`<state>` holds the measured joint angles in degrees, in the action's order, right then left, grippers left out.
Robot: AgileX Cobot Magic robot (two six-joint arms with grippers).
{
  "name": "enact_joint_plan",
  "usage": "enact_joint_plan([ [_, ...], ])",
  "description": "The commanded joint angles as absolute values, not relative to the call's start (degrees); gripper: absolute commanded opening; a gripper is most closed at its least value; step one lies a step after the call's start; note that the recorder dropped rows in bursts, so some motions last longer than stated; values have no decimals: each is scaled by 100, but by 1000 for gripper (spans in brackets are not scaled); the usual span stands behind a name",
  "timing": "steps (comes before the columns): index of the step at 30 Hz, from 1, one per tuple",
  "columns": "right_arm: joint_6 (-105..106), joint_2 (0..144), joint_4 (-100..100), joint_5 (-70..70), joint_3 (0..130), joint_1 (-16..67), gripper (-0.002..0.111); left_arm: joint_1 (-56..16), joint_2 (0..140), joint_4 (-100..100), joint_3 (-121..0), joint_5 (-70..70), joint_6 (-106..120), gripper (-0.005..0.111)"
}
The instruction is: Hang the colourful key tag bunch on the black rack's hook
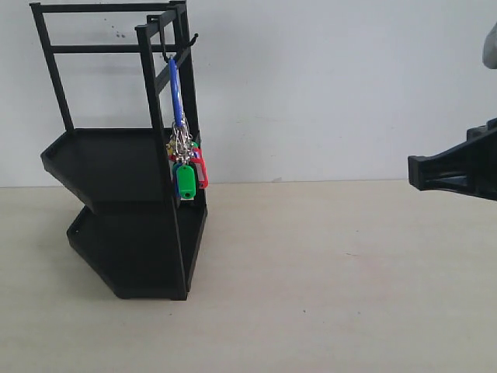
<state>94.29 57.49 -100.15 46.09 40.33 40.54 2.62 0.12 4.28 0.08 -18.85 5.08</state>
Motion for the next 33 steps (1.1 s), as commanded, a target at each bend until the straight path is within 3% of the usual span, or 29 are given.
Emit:
enact_joint_plan([
  [1,9432,5719,-9995,4625,4000,4065,0,283,0,470,0,-1798,448,4],
  [20,9465,5473,-9995,4675,4000,4054,0,283,0,470,0,-1798,448,4],
  [29,9425,3928,-9995,4942,4000,4005,0,283,0,470,0,-1798,448,4],
  [33,8951,3133,-9995,4277,3939,3219,0,283,0,470,0,-1798,448,4],
])
